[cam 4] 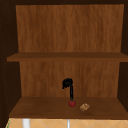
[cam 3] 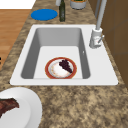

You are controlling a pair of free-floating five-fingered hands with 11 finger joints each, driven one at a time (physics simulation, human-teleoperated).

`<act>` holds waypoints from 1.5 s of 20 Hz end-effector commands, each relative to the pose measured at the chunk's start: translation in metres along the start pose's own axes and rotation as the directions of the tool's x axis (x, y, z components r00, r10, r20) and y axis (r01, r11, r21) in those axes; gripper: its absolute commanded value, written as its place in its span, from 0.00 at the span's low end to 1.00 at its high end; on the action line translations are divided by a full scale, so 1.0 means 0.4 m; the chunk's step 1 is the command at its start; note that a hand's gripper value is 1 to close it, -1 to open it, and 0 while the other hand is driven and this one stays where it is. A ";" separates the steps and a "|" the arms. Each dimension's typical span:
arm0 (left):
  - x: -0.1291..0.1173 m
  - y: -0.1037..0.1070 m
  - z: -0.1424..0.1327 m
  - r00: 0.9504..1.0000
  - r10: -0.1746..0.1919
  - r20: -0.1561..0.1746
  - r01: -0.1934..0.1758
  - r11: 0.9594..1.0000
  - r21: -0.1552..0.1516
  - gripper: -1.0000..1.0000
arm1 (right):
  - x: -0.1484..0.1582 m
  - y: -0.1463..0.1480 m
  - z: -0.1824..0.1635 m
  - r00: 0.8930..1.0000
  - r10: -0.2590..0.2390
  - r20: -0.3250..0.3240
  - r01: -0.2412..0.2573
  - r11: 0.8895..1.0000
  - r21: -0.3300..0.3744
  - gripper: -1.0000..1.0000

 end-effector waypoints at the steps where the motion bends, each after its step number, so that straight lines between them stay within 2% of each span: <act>1: -0.017 0.004 -0.002 0.992 0.115 -0.043 -0.116 0.993 -0.033 0.00 | 0.000 0.000 0.000 1.000 0.000 0.000 0.000 1.000 0.000 0.50; 4: -0.026 0.005 -0.009 0.984 0.169 -0.048 -0.171 0.985 -0.034 0.00 | 0.000 0.000 0.000 1.000 0.000 0.000 0.000 1.000 0.000 0.50; 7: -0.048 -0.002 -0.028 0.974 0.225 -0.041 -0.226 0.974 -0.027 0.00 | 0.000 0.000 0.000 1.000 0.000 0.000 0.000 1.000 0.000 0.50; 10: -0.073 -0.014 -0.046 0.964 0.264 -0.043 -0.266 0.963 -0.036 0.00 | 0.000 0.000 0.000 1.000 0.000 0.000 0.000 1.000 0.000 0.50; 11: -0.077 -0.021 -0.052 0.961 0.270 -0.055 -0.273 0.960 -0.054 0.00 | 0.000 0.000 0.000 1.000 0.000 0.000 0.000 1.000 0.000 0.50; 13: -0.075 -0.020 -0.054 0.950 0.305 -0.074 -0.310 0.948 -0.074 0.00 | 0.000 0.000 0.000 1.000 0.000 0.000 0.000 1.000 0.000 0.50; 15: -0.101 -0.024 -0.047 0.943 0.326 -0.072 -0.332 0.940 -0.085 0.00 | 0.000 0.000 0.000 1.000 0.000 0.000 0.000 1.000 0.000 0.50; 16: -0.120 -0.034 -0.048 0.942 0.327 -0.072 -0.332 0.940 -0.083 0.00 | 0.000 0.000 0.000 1.000 0.000 0.000 0.000 1.000 0.000 0.50; 18: -0.166 -0.055 -0.047 0.950 0.304 -0.070 -0.310 0.946 -0.095 0.00 | 0.000 0.000 0.000 1.000 0.000 0.000 0.000 1.000 0.000 0.50; 19: -0.187 -0.061 -0.053 0.954 0.293 -0.065 -0.298 0.950 -0.094 0.00 | 0.000 0.000 0.000 1.000 0.000 0.000 0.000 1.000 0.000 0.50; 20: -0.204 -0.078 -0.061 0.961 0.269 -0.057 -0.273 0.959 -0.079 0.00 | 0.000 0.000 0.000 1.000 0.000 0.000 0.000 1.000 0.000 0.50; 21: -0.215 -0.091 -0.070 0.964 0.260 -0.058 -0.264 0.962 -0.077 0.00 | 0.000 0.000 0.000 1.000 0.000 0.000 0.000 1.000 0.000 0.50; 23: -0.237 -0.106 -0.085 0.964 0.259 -0.059 -0.263 0.960 -0.094 0.00 | 0.000 0.000 0.000 1.000 0.000 0.000 0.000 1.000 0.000 0.50; 24: -0.245 -0.113 -0.090 0.964 0.260 -0.054 -0.264 0.960 -0.091 0.00 | 0.000 0.000 0.000 1.000 0.000 0.000 0.000 1.000 0.000 0.50; 26: -0.266 -0.127 -0.085 0.960 0.275 -0.041 -0.278 0.958 -0.071 0.00 | 0.000 0.000 0.000 1.000 0.000 0.000 0.000 1.000 0.000 0.50; 27: -0.280 -0.133 -0.083 0.959 0.281 -0.040 -0.283 0.957 -0.069 0.00 | 0.000 0.000 0.000 1.000 0.000 0.000 0.000 1.000 0.000 0.50; 29: -0.318 -0.136 -0.082 0.953 0.301 -0.038 -0.303 0.950 -0.073 0.00 | 0.000 0.000 0.000 1.000 0.000 0.000 0.000 1.000 0.000 0.50; 30: -0.338 -0.135 -0.079 0.952 0.304 -0.036 -0.306 0.949 -0.075 0.00 | 0.000 0.000 0.000 1.000 0.000 0.000 0.000 1.000 0.000 0.50</act>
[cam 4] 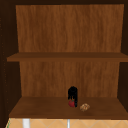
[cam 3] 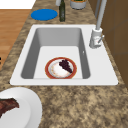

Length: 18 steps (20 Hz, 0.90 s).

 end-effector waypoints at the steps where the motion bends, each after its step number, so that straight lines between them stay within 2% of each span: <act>1: -0.060 0.015 0.004 0.999 0.042 0.000 -0.042 0.999 -0.009 0.00 | 0.000 0.000 0.000 1.000 0.000 0.000 0.000 1.000 0.000 0.50; 4: -0.093 0.027 0.005 0.998 0.056 -0.005 -0.056 0.998 -0.007 0.00 | 0.000 0.000 0.000 1.000 0.000 0.000 0.000 1.000 0.000 0.50; 8: -0.126 0.027 0.000 0.999 0.052 -0.009 -0.052 0.999 -0.003 0.00 | 0.000 0.000 0.000 1.000 0.000 0.000 0.000 1.000 0.000 0.50; 11: -0.177 0.024 -0.001 0.999 0.046 -0.005 -0.046 0.999 0.000 0.00 | 0.000 0.000 0.000 1.000 0.000 0.000 0.000 1.000 0.000 0.50; 18: -0.299 0.027 0.005 0.998 0.066 0.002 -0.066 0.998 0.007 0.00 | 0.000 0.000 0.000 1.000 0.000 0.000 0.000 1.000 0.000 0.50</act>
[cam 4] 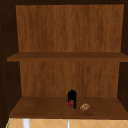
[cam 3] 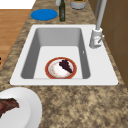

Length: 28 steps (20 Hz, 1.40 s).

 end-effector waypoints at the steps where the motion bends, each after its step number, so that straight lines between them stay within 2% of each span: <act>1: -0.067 -0.002 0.007 0.999 0.047 0.003 -0.047 0.999 0.011 0.00 | 0.000 0.000 0.000 1.000 0.000 0.000 0.000 1.000 0.000 0.50; 2: -0.086 -0.005 0.009 0.999 0.044 0.006 -0.045 0.999 0.012 0.00 | 0.000 0.000 0.000 1.000 0.000 0.000 0.000 1.000 0.000 0.50; 3: -0.087 -0.006 0.010 0.999 0.052 0.009 -0.052 0.999 0.010 0.00 | 0.000 0.000 0.000 1.000 0.000 0.000 0.000 1.000 0.000 0.50; 4: -0.083 -0.010 0.010 0.999 0.043 0.012 -0.043 0.999 0.011 0.00 | 0.000 0.000 0.000 1.000 0.000 0.000 0.000 1.000 0.000 0.50; 5: -0.072 -0.023 0.014 1.000 0.015 0.019 -0.015 1.000 0.011 1.00 | 0.000 0.000 0.000 1.000 0.000 0.000 0.000 1.000 0.000 0.50; 6: -0.059 -0.035 0.023 0.999 -0.032 0.034 0.033 0.999 -0.009 1.00 | 0.000 0.000 0.000 1.000 0.000 0.000 0.000 1.000 0.000 0.50; 7: -0.048 -0.039 0.027 0.995 -0.094 0.034 0.094 0.996 0.000 1.00 | 0.000 0.000 0.000 1.000 0.000 0.000 0.000 1.000 0.000 0.50; 8: -0.033 -0.044 0.025 0.991 -0.132 0.025 0.132 0.991 0.008 1.00 | 0.000 0.000 0.000 1.000 0.000 0.000 0.000 1.000 0.000 0.50; 9: -0.009 -0.050 0.029 0.982 -0.187 0.033 0.187 0.982 0.022 1.00 | 0.000 0.000 0.000 1.000 0.000 0.000 0.000 1.000 0.000 0.50; 10: 0.010 -0.057 0.029 0.968 -0.247 0.043 0.245 0.969 0.035 1.00 | 0.000 0.000 0.000 1.000 0.000 0.000 0.000 1.000 0.000 0.50; 11: 0.010 -0.029 0.032 0.952 -0.298 0.063 0.296 0.954 0.044 1.00 | 0.000 0.000 0.000 1.000 0.000 0.000 0.000 1.000 0.000 0.50; 12: 0.019 -0.032 0.044 0.944 -0.322 0.073 0.319 0.947 0.047 1.00 | 0.000 0.000 0.000 1.000 0.000 0.000 0.000 1.000 0.000 0.50; 13: 0.021 -0.029 0.057 0.949 -0.305 0.079 0.304 0.953 0.021 1.00 | 0.000 0.000 0.000 1.000 0.000 0.000 0.000 1.000 0.000 0.50; 14: 0.045 -0.031 0.058 0.955 -0.289 0.065 0.290 0.957 -0.006 1.00 | 0.000 0.000 0.000 1.000 0.000 0.000 0.000 1.000 0.000 0.50; 15: 0.055 -0.024 0.072 0.960 -0.276 0.050 0.277 0.961 -0.011 1.00 | 0.000 0.000 0.000 1.000 0.000 0.000 0.000 1.000 0.000 0.50; 16: 0.060 -0.022 0.084 0.962 -0.272 0.036 0.272 0.962 -0.011 1.00 | 0.000 0.000 0.000 1.000 0.000 0.000 0.000 1.000 0.000 0.50; 17: 0.077 -0.013 0.095 0.970 -0.242 0.007 0.242 0.970 -0.012 1.00 | 0.000 0.000 0.000 1.000 0.000 0.000 0.000 1.000 0.000 0.50; 18: 0.089 -0.009 0.107 0.972 -0.235 -0.001 0.235 0.972 -0.014 1.00 | 0.000 0.000 0.000 1.000 0.000 0.000 0.000 1.000 0.000 0.50; 22: 0.136 0.006 0.157 0.977 -0.214 -0.018 0.214 0.977 -0.015 1.00 | 0.000 0.000 0.000 1.000 0.000 0.000 0.000 1.000 0.000 0.50; 24: 0.161 0.013 0.183 0.978 -0.210 -0.020 0.209 0.978 -0.016 1.00 | 0.000 0.000 0.000 1.000 0.000 0.000 0.000 1.000 0.000 0.50; 25: 0.171 0.004 0.197 0.976 -0.216 -0.018 0.216 0.976 -0.015 1.00 | 0.000 0.000 0.000 1.000 0.000 0.000 0.000 1.000 0.000 0.50; 28: 0.199 -0.029 0.243 0.966 -0.257 -0.012 0.257 0.966 -0.014 1.00 | 0.000 0.000 0.000 1.000 0.000 0.000 0.000 1.000 0.000 0.50</act>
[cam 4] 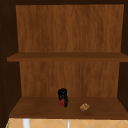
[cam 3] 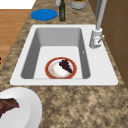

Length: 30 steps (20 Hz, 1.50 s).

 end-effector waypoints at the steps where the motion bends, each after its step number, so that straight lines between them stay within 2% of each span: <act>1: 0.046 -0.025 0.059 1.000 -0.011 -0.013 0.010 0.999 -0.053 1.00 | 0.000 0.000 0.000 1.000 0.000 0.000 0.000 1.000 0.000 0.50; 2: 0.061 -0.042 0.071 0.999 -0.027 -0.024 0.026 0.998 -0.050 1.00 | 0.000 0.000 0.000 1.000 0.000 0.000 0.000 1.000 0.000 0.50; 5: 0.090 -0.082 0.118 0.998 -0.062 -0.032 0.059 0.995 -0.075 1.00 | 0.000 0.000 0.000 1.000 0.000 0.000 0.000 1.000 0.000 0.50; 11: 0.162 -0.149 0.202 0.996 -0.067 -0.063 0.059 0.991 -0.121 1.00 | 0.000 0.000 0.000 1.000 0.000 0.000 0.000 1.000 0.000 0.50; 19: 0.250 -0.240 0.317 0.991 -0.102 -0.091 0.084 0.979 -0.185 1.00 | 0.000 0.000 0.000 1.000 0.000 0.000 0.000 1.000 0.000 0.50; 24: 0.307 -0.311 0.391 0.987 -0.114 -0.117 0.087 0.974 -0.210 1.00 | 0.000 0.000 0.000 1.000 0.000 0.000 0.000 1.000 0.000 0.50; 28: 0.348 -0.388 0.456 0.987 -0.101 -0.121 0.074 0.975 -0.210 1.00 | 0.000 0.000 0.000 1.000 0.000 0.000 0.000 1.000 0.000 0.50; 29: 0.356 -0.409 0.475 0.988 -0.095 -0.119 0.069 0.977 -0.203 1.00 | 0.000 0.000 0.000 1.000 0.000 0.000 0.000 1.000 0.000 0.50; 30: 0.359 -0.433 0.501 0.990 -0.079 -0.114 0.057 0.981 -0.185 1.00 | 0.000 0.000 0.000 1.000 0.000 0.000 0.000 1.000 0.000 0.50</act>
